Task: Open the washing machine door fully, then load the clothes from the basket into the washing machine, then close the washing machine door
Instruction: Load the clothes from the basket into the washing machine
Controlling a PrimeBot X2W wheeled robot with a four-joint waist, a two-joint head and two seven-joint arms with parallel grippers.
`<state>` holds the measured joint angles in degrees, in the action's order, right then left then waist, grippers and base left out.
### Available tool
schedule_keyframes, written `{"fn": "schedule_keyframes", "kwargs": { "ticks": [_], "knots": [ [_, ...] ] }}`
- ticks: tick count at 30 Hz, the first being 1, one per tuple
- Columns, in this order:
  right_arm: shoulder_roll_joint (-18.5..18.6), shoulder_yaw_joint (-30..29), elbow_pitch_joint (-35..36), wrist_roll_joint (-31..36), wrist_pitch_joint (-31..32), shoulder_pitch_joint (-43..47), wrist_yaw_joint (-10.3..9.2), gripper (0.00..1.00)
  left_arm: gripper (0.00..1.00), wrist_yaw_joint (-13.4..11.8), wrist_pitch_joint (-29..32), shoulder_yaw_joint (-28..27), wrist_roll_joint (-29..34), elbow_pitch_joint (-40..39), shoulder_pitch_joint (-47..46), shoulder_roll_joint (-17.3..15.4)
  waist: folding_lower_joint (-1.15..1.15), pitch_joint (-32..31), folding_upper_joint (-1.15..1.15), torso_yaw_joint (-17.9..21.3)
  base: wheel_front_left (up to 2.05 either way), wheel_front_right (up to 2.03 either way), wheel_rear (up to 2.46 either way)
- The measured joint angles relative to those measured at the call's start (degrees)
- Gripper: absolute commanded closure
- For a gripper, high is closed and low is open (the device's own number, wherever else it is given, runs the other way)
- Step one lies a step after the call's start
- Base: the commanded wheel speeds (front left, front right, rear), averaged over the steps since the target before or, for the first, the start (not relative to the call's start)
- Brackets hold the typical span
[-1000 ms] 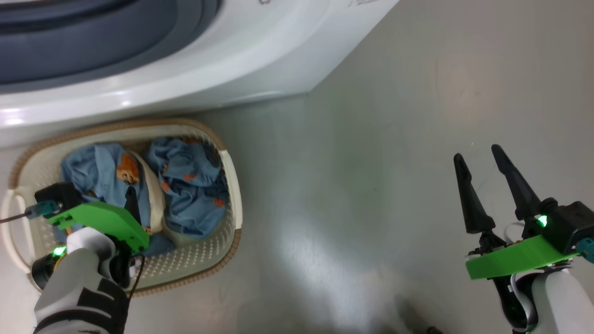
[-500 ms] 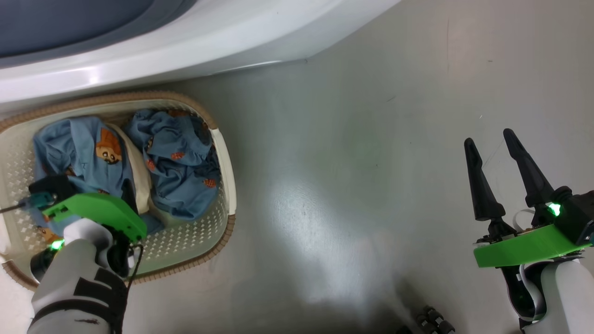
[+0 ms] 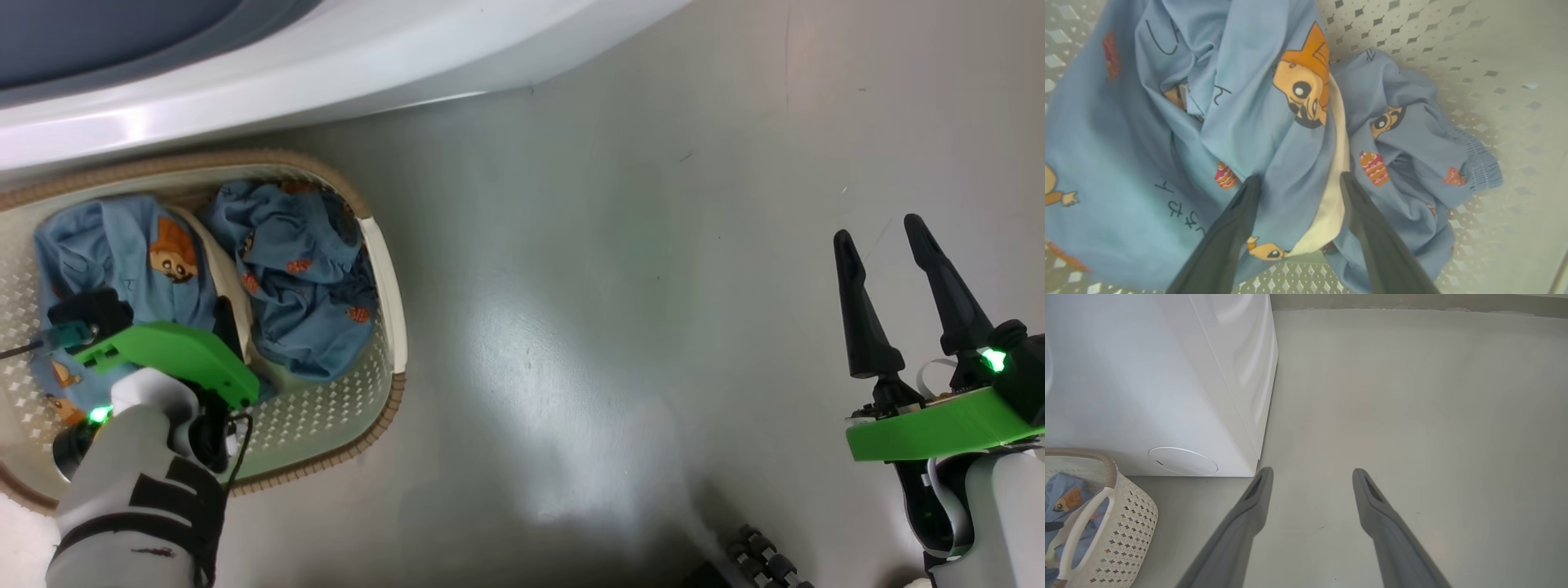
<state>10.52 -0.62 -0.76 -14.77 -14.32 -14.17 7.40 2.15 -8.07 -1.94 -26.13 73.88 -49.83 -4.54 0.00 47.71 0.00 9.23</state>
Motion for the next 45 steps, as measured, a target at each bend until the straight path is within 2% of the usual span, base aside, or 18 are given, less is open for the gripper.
{"fn": "schedule_keyframes", "kwargs": {
  "ticks": [21,23,24,25,30,32,33,41,45],
  "knots": [
    [0.4,-1.2,1.0,0.0,-0.3,-0.1,0.0,0.0,0.01,-1.6,0.0,1.7,-0.5,0.2,-1.8,0.0,0.0,2.4,0.0,-0.6,0.0,0.0,0.0],
    [0.4,-1.4,1.0,0.0,-0.4,-0.1,0.0,0.0,0.24,-1.6,0.0,2.1,-0.5,0.2,-1.8,0.0,0.0,2.5,0.0,-0.6,0.0,0.0,0.0],
    [0.4,-1.5,1.0,0.0,-0.4,-0.1,0.0,0.0,0.46,-1.6,0.0,2.2,-0.5,0.2,-1.8,0.0,0.0,2.5,0.0,-0.6,0.0,0.0,0.0],
    [0.4,-1.6,1.0,0.0,-0.4,-0.1,0.0,0.0,0.53,-1.6,-0.1,2.4,-0.5,0.2,-1.8,0.0,0.0,2.5,0.0,-0.6,0.0,0.0,0.0],
    [0.5,-1.9,1.0,0.0,-0.4,-0.1,0.0,0.0,0.7,-1.6,-0.6,2.9,-0.5,0.2,-1.8,0.2,0.0,2.3,0.0,-0.6,0.0,0.0,0.0],
    [0.5,-1.9,1.0,0.0,-0.4,-0.1,0.0,0.0,0.84,-1.6,-0.6,3.1,-0.5,0.2,-1.8,0.3,0.0,2.2,0.0,-0.6,0.0,0.0,0.0],
    [0.5,-2.0,1.0,0.0,-0.4,-0.1,0.0,0.0,1.0,-1.6,-0.9,3.2,-0.5,0.2,-1.8,0.4,0.0,2.1,0.0,-0.6,0.0,0.0,0.0],
    [0.6,-2.0,0.9,0.0,-0.4,-0.1,0.0,0.0,1.0,-1.5,-1.8,4.1,-0.5,0.2,-1.7,0.7,0.0,1.2,0.0,-1.0,0.0,0.0,0.0],
    [0.6,-1.9,0.6,0.0,-0.4,-0.1,0.0,0.0,1.0,-0.7,-3.3,4.5,-0.5,0.2,-0.7,0.7,0.0,0.1,0.0,-1.1,0.0,0.0,0.0]
  ]
}}
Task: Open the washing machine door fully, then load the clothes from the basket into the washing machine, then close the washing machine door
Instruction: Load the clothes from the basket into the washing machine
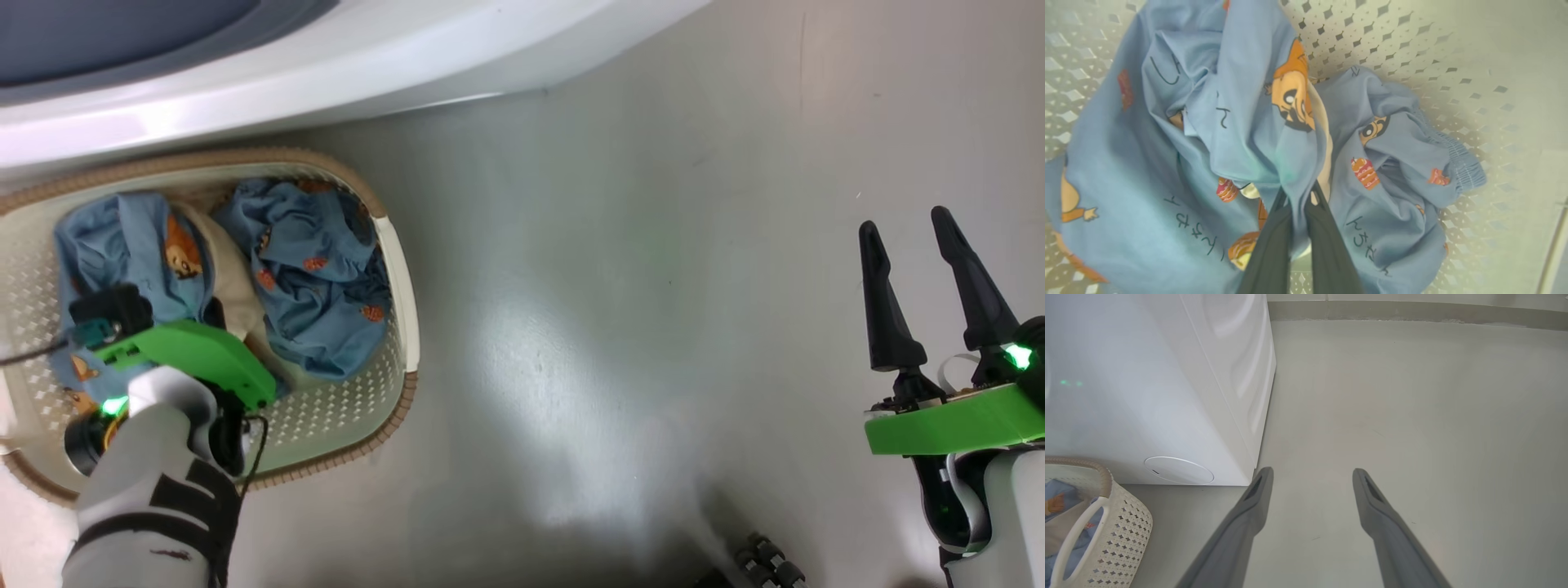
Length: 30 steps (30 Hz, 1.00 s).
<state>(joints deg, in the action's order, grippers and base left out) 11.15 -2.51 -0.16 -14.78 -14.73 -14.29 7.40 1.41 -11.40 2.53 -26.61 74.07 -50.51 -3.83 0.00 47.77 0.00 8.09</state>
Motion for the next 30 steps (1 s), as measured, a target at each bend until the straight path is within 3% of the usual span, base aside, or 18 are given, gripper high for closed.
{"fn": "schedule_keyframes", "kwargs": {
  "ticks": [9,16,25,30],
  "knots": [
    [0.0,0.6,-0.9,0.0,0.0,0.5,0.0,0.0,1.0,3.0,-2.8,0.6,0.0,-2.1,5.4,1.5,0.0,-5.0,0.0,-1.4,0.0,0.0,0.0],
    [-0.3,0.8,-1.6,0.1,0.0,2.9,0.0,0.0,1.0,3.9,-2.8,0.0,0.2,-13.6,14.0,2.1,0.0,-10.5,0.0,-3.1,0.0,0.0,0.0],
    [-1.4,1.4,-3.2,1.1,0.0,7.8,0.0,0.0,1.0,3.8,-2.8,0.6,0.9,-26.8,27.6,2.2,0.0,-20.0,0.0,-5.2,0.0,0.0,0.0],
    [-2.5,1.7,-3.8,2.3,0.0,10.9,0.0,0.0,1.0,2.3,-2.8,1.2,0.9,-34.8,34.5,2.2,0.0,-25.7,0.0,-6.3,0.0,0.0,0.0]
  ]
}}
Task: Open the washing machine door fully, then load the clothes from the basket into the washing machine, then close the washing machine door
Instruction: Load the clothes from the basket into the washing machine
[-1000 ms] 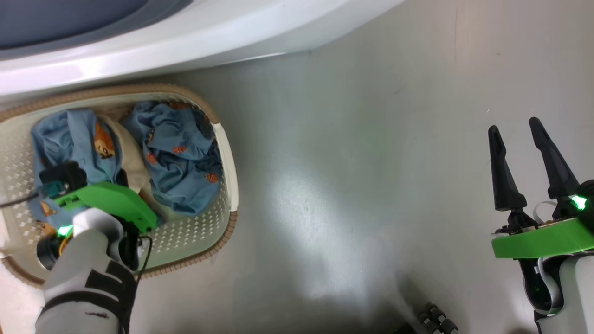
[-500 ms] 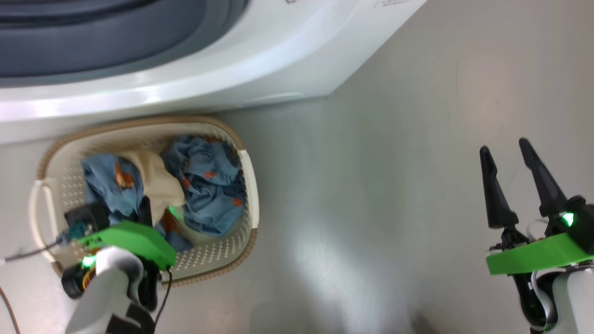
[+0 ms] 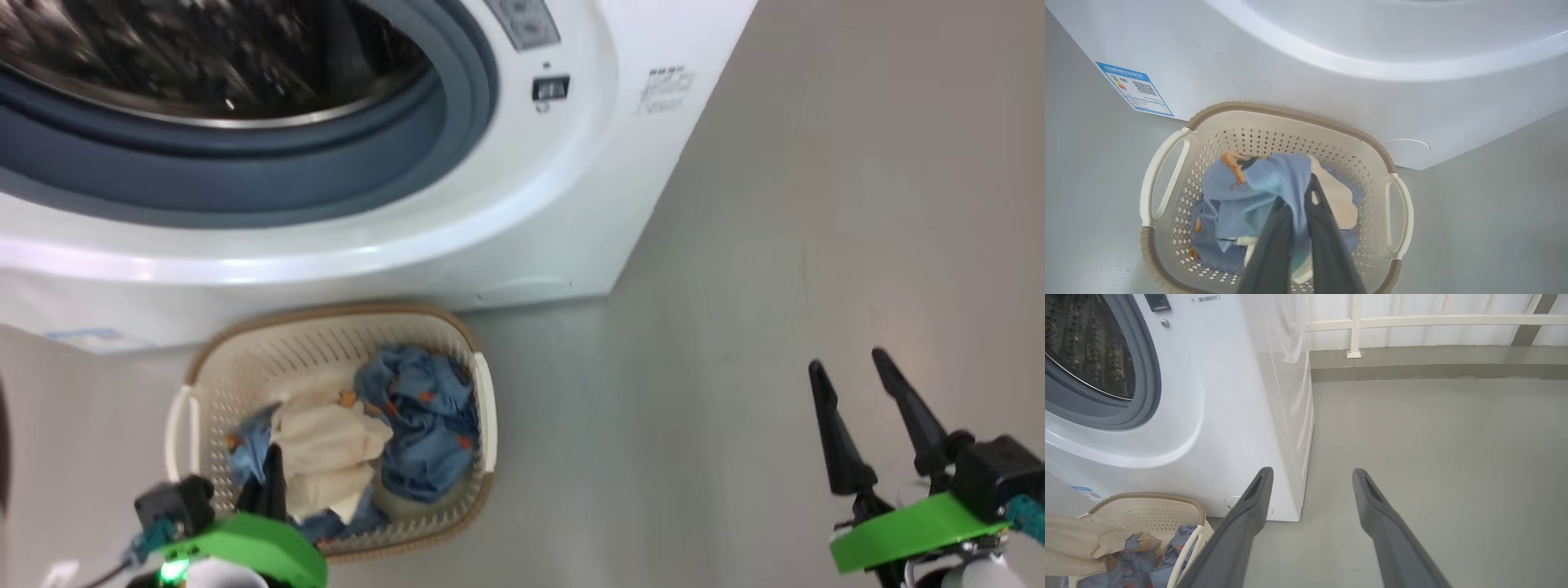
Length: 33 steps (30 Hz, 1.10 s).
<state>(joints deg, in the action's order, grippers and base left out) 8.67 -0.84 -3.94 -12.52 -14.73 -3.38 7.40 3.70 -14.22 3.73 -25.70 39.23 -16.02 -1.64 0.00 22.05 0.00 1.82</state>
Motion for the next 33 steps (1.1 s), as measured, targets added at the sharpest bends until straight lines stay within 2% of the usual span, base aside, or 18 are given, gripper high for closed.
{"fn": "schedule_keyframes", "kwargs": {
  "ticks": [6,17,25,33],
  "knots": [
    [-1.4,0.1,-0.6,0.7,0.0,3.9,0.0,0.0,1.0,-1.6,0.0,1.2,-0.3,-8.4,7.9,-0.2,0.0,-6.7,0.0,-1.2,0.0,0.0,0.0],
    [-2.1,0.4,-0.7,1.9,0.0,8.5,0.0,0.0,1.0,-4.5,0.0,2.4,3.0,-20.4,18.4,-0.4,0.0,-16.6,0.0,-3.1,0.0,0.0,0.0],
    [-2.9,2.0,-0.7,2.4,0.0,10.6,0.0,0.0,1.0,-5.1,0.0,1.0,5.0,-25.5,23.0,-0.6,0.0,-21.5,0.0,-4.2,0.0,0.0,0.0],
    [-3.7,2.2,-0.3,3.0,0.0,12.1,0.0,0.0,1.0,-6.3,0.0,0.3,6.9,-32.3,27.2,-0.7,0.0,-23.5,0.0,-4.3,0.0,0.0,0.0]
  ]
}}
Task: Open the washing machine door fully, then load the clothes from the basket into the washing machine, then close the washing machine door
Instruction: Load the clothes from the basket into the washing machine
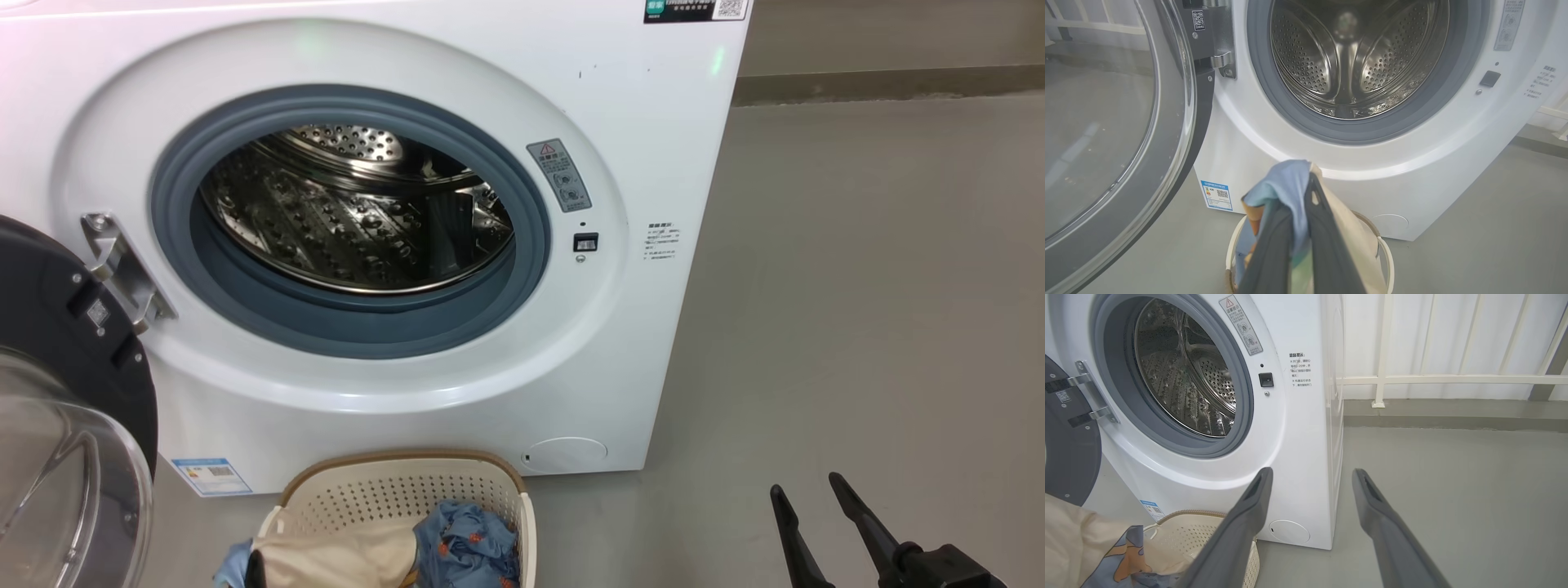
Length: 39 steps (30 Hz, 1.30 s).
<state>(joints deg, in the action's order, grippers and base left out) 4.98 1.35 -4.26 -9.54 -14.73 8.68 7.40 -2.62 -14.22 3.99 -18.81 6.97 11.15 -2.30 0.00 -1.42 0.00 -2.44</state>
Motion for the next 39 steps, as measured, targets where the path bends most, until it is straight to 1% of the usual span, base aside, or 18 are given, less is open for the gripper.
{"fn": "schedule_keyframes", "kwargs": {
  "ticks": [6,10,17,25,32,36,39],
  "knots": [
    [-0.2,-0.3,0.5,0.5,0.0,0.9,0.0,0.0,1.0,-0.7,0.0,0.2,1.1,-3.9,2.4,-0.1,0.0,-0.5,0.0,0.2,0.0,0.0,0.0],
    [-0.2,-0.6,0.5,1.0,0.0,1.0,0.0,0.0,1.0,-0.7,0.0,0.6,1.3,-5.1,2.8,-0.1,0.0,-0.5,0.0,0.2,0.0,0.0,0.0],
    [0.0,-1.4,0.4,1.5,0.0,2.5,0.0,0.0,1.0,-0.7,0.0,1.2,1.4,-6.2,3.0,-0.2,0.0,-0.5,0.0,0.3,0.0,0.0,0.0],
    [-0.2,-1.1,0.4,1.7,0.0,2.4,0.0,0.0,1.0,-0.6,0.0,2.3,1.4,-6.6,2.6,-0.4,0.0,0.7,0.0,1.6,0.0,0.0,0.0],
    [-1.4,-0.5,0.3,0.5,0.0,1.2,0.0,0.0,1.0,-0.6,0.0,2.5,0.3,-6.1,-3.8,-0.4,0.0,3.3,0.0,3.5,0.0,0.0,0.0],
    [-1.7,-0.4,0.2,-0.3,0.0,-1.3,0.0,0.0,1.0,-0.5,0.0,2.2,0.3,-3.8,-11.4,-0.3,0.0,6.3,0.0,5.2,0.0,0.0,0.0],
    [-1.9,-0.2,0.1,-1.0,0.0,-3.2,0.0,0.0,1.0,-0.1,0.0,0.7,1.0,-0.9,-16.5,-0.1,0.0,8.4,0.0,6.4,0.0,0.0,0.0]
  ]
}}
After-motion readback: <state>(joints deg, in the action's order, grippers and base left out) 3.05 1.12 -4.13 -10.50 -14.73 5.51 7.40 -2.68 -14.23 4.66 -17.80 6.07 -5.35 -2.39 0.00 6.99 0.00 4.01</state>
